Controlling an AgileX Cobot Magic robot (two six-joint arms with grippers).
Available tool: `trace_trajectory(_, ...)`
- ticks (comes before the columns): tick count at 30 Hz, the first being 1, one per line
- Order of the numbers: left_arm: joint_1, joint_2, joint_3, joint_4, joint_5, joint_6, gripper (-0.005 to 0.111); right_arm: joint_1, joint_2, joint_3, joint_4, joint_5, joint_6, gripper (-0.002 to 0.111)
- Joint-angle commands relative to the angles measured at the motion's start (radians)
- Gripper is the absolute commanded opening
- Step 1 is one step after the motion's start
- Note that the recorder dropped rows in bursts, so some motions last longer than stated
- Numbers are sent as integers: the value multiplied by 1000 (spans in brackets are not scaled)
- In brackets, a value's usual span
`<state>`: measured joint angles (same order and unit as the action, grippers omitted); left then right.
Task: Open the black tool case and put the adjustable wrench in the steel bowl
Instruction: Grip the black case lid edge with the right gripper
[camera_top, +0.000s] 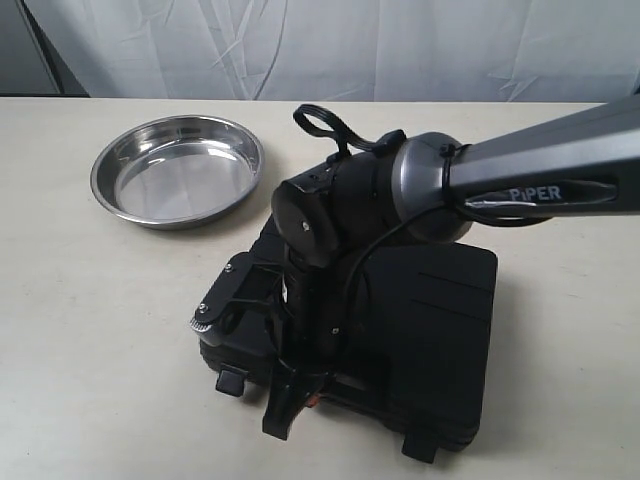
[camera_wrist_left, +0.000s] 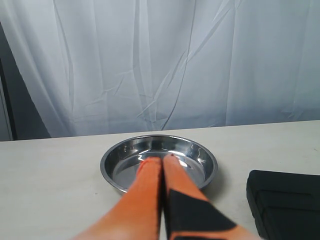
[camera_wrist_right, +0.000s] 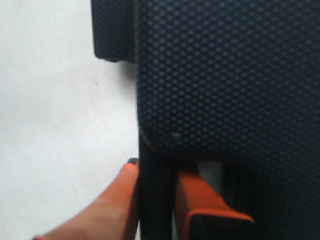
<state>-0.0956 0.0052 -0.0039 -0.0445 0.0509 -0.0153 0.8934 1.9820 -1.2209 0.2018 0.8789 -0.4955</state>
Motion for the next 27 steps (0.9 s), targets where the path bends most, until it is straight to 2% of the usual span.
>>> trace_trajectory(1,-7,-5,4,6,-2,-1,0,-1,-18,-1,19,16,1,32)
trace_trajectory(4,-7,-5,4,6,-2,-1,0,-1,-18,-1,27,27,1,42)
trace_trajectory(11,-7,-5,4,6,-2,-1,0,-1,-18,-1,29,24,1,41)
trace_trajectory(13,-7,-5,4,6,-2,-1,0,-1,-18,-1,29,24,1,36)
trace_trajectory(20,-7,-5,4,6,-2,-1,0,-1,-18,-1,25,19,1,2)
trace_trajectory(27,-7,-5,4,6,-2,-1,0,-1,-18,-1,25,11,18,-1)
